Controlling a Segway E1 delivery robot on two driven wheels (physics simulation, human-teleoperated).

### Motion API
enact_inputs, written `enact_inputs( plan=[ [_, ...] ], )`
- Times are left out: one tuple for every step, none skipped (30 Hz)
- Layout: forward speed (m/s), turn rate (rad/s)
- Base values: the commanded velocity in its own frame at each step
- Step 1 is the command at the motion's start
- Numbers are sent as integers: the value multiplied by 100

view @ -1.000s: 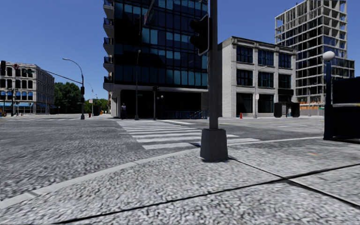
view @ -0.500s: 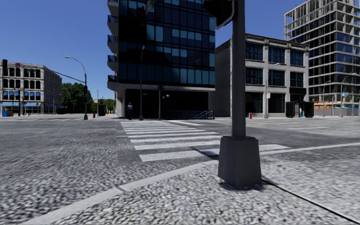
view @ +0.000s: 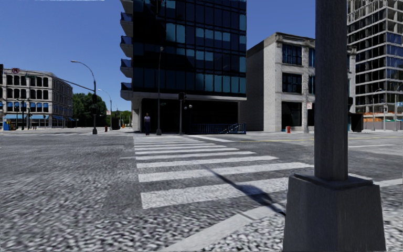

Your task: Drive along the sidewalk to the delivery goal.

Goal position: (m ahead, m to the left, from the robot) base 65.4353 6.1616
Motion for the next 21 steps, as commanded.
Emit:
enact_inputs(
  plan=[
    [180, 33],
    [170, 33],
    [164, 35],
    [161, 36],
    [161, 36],
    [160, 36],
    [159, 36],
    [159, 36],
    [159, 36],
    [159, 36],
    [159, 25],
    [159, 0],
    [159, 0],
    [159, 0],
    [159, 0],
    [159, 0],
    [159, 0],
    [159, 0],
    [159, 0],
    [159, 0],
    [159, 0]
  ],
)
